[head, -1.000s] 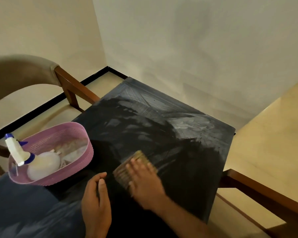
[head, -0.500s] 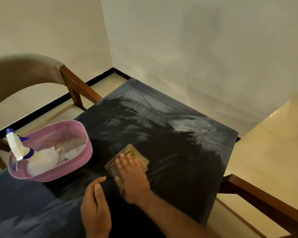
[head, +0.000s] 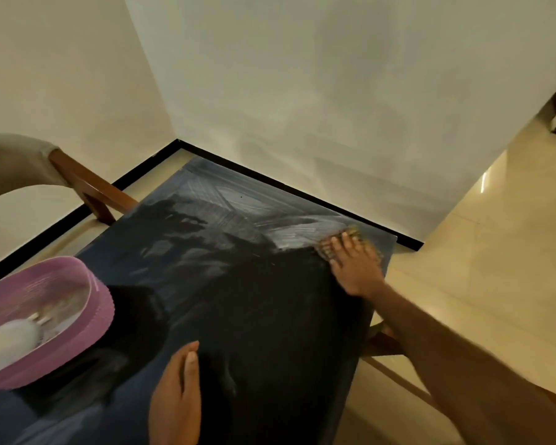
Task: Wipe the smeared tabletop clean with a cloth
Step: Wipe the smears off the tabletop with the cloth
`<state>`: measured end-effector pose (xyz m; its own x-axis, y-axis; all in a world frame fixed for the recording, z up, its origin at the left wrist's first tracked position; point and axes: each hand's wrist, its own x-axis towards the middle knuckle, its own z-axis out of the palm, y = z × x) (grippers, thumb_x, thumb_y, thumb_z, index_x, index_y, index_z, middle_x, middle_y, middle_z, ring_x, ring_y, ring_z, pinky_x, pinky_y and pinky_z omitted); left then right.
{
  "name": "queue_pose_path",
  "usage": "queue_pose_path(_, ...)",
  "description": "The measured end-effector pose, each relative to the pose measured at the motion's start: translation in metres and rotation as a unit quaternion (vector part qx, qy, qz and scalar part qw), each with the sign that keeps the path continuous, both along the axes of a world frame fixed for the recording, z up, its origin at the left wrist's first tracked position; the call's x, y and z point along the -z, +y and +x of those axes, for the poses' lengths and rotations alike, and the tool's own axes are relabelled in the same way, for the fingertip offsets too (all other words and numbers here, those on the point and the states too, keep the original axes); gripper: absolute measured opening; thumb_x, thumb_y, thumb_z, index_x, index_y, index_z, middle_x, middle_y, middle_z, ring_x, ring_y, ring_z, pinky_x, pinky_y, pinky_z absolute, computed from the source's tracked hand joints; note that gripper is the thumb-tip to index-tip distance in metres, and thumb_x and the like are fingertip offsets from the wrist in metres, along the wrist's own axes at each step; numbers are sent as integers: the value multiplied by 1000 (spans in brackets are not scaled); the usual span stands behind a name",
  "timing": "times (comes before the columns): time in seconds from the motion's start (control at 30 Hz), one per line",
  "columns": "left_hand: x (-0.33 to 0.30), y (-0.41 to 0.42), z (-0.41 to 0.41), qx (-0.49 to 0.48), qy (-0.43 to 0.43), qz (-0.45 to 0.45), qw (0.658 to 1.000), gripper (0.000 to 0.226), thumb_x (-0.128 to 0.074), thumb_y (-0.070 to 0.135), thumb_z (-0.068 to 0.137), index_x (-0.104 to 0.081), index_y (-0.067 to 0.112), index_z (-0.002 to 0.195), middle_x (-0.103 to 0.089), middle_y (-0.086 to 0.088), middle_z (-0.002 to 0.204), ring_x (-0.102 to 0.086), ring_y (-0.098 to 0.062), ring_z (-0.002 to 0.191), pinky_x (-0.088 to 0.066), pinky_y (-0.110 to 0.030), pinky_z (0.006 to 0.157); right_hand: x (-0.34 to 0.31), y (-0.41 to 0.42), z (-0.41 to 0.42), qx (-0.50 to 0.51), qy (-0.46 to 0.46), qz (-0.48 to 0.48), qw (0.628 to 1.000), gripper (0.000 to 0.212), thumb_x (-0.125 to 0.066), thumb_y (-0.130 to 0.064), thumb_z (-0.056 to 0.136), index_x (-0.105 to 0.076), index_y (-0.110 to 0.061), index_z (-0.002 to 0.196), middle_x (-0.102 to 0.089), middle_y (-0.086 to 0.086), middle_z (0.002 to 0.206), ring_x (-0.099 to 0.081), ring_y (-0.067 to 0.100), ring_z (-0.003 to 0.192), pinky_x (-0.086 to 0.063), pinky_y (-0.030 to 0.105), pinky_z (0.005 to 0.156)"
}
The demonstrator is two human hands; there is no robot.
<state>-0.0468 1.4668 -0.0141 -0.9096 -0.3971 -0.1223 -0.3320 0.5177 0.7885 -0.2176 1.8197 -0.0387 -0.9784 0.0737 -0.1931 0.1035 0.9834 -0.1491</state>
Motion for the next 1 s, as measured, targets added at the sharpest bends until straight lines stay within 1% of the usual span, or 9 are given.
queue_pose_path(0.07,1,10,-2,61,-61,-28,996,23,-53,36,96,-57,47,116,-60,6,133,-50,-14,129,-36,-33,108,0,35,-11,62,-48,-7,997,60,-18,-46,105,-1,-24,159,6,5,167,5,25,153,4,45,124)
queue_pose_path(0.13,5,17,-7,169,-116,-83,975,47,-50,46,95,-43,36,141,-38,7,154,-26,-9,144,-23,-33,118,4,28,-7,91,-27,-8,995,60,-19,-44,105,-3,-22,159,5,6,167,3,27,153,-2,47,124)
queue_pose_path(0.23,12,21,-20,294,-195,-195,915,76,-38,61,94,-6,29,155,4,6,163,4,-14,150,-3,-35,120,10,-11,27,103,-13,-14,994,60,-18,-45,105,-2,-23,159,5,6,166,3,26,153,0,47,124)
queue_pose_path(0.3,13,23,-28,336,-232,-258,876,87,-37,67,91,6,26,154,17,2,161,11,-18,149,1,-38,119,11,-41,70,88,-6,-12,996,60,-16,-46,104,1,-26,159,7,3,166,6,24,153,3,46,124)
queue_pose_path(0.4,16,25,-32,364,-244,-307,845,95,-39,72,87,8,24,154,19,-2,161,10,-21,150,2,-42,119,13,-78,135,73,-15,-15,997,62,-14,-50,102,8,-31,156,10,-4,165,10,20,152,7,42,122)
queue_pose_path(0.5,16,24,-35,374,-251,-323,833,99,-40,76,83,7,26,154,18,-1,162,7,-21,150,0,-44,120,14,-76,145,57,-46,-17,997,62,-10,-56,99,17,-33,151,15,-8,163,12,17,151,10,39,120)
queue_pose_path(0.63,15,25,-43,376,-257,-340,823,101,-43,79,79,3,28,154,13,0,163,2,-19,150,-3,-45,120,12,-10,54,76,-15,-2,997,61,-14,-49,104,5,-27,158,8,2,166,6,23,153,4,43,124)
queue_pose_path(0.8,9,33,-46,367,-236,-348,830,102,-48,77,78,-1,28,154,5,-2,164,-7,-20,150,-9,-45,120,5,41,-50,144,-72,-29,987,63,-21,-43,105,-1,-18,159,8,11,166,7,32,152,0,48,123)
queue_pose_path(1.0,0,41,-64,367,-175,-397,823,101,-55,69,80,-6,22,155,-1,-6,164,-11,-23,150,-12,-47,120,13,-11,35,86,-25,-10,996,61,-17,-46,105,-1,-24,159,4,4,166,3,25,153,-1,45,124)
